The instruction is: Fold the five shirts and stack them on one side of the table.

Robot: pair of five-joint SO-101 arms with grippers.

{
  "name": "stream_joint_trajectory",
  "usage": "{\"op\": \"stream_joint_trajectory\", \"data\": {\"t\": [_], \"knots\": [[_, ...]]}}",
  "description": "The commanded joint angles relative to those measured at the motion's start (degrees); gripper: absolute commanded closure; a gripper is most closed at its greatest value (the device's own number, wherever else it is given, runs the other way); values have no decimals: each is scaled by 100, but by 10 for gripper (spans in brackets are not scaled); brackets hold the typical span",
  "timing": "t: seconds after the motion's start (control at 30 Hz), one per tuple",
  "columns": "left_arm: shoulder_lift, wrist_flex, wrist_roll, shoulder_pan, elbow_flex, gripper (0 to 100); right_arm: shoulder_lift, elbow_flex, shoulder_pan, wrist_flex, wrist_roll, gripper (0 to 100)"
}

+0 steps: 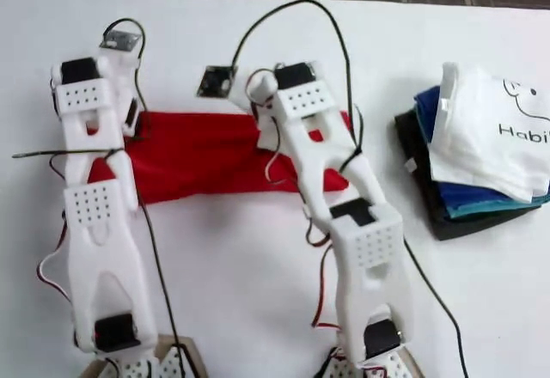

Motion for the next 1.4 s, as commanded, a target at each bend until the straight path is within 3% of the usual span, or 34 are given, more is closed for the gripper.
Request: {"op": "stream_joint_trajectory", "data": {"t": [0.0,0.23,0.6,0.8,0.97,1.1,1.37], "knots": [[105,53,26,9,-66,867,119,-343,31,48,18,973],[149,53,26,26,-75,867,13,-527,101,207,9,816],[149,53,26,26,-75,867,-664,-1037,391,1323,9,812],[149,53,26,26,-75,867,-919,-343,462,1138,0,812],[158,53,26,26,-75,867,-567,-53,602,251,-422,812],[176,53,26,26,-75,867,-426,-35,338,233,-844,811],[185,53,26,26,-75,867,-391,-9,-189,910,-844,811]]}}
